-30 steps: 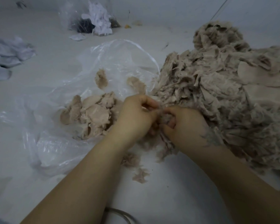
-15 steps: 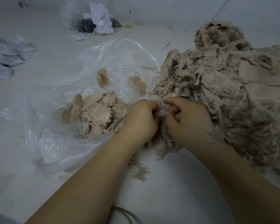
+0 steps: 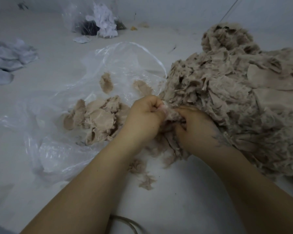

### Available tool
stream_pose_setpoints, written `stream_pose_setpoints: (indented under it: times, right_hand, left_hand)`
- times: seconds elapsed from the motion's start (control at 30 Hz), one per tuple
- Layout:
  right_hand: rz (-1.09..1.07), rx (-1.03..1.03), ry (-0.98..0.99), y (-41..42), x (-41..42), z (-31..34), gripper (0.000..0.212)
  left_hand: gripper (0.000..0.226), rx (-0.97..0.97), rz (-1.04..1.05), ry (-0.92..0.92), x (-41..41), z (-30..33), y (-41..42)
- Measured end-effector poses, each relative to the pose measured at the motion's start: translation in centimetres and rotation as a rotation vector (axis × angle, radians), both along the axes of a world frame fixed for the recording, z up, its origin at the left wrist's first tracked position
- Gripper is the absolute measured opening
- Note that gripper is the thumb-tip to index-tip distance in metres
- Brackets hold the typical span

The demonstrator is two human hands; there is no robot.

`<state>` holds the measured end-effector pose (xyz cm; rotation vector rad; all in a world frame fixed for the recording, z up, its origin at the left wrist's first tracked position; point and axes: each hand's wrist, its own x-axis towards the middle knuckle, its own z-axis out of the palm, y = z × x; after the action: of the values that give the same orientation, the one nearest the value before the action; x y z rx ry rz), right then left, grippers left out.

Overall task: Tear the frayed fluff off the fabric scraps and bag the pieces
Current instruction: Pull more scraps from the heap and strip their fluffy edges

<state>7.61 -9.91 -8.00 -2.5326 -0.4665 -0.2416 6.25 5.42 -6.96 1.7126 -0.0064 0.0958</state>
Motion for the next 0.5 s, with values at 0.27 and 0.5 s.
stream_pose_setpoints:
  times: [0.27,0.5]
  right_hand:
    - [0.015,-0.142,0.138,0.2,0.4,0.7,0.034]
    - [0.05,-0.023,0.076,0.4,-0.6,0.7,0.047]
  left_hand:
    - [0.034,-0.105,-0.027,-0.001,-0.7,1.2,0.3]
    - [0.02,0.063,-0.068,-0.009,-0.7,0.8,0.6]
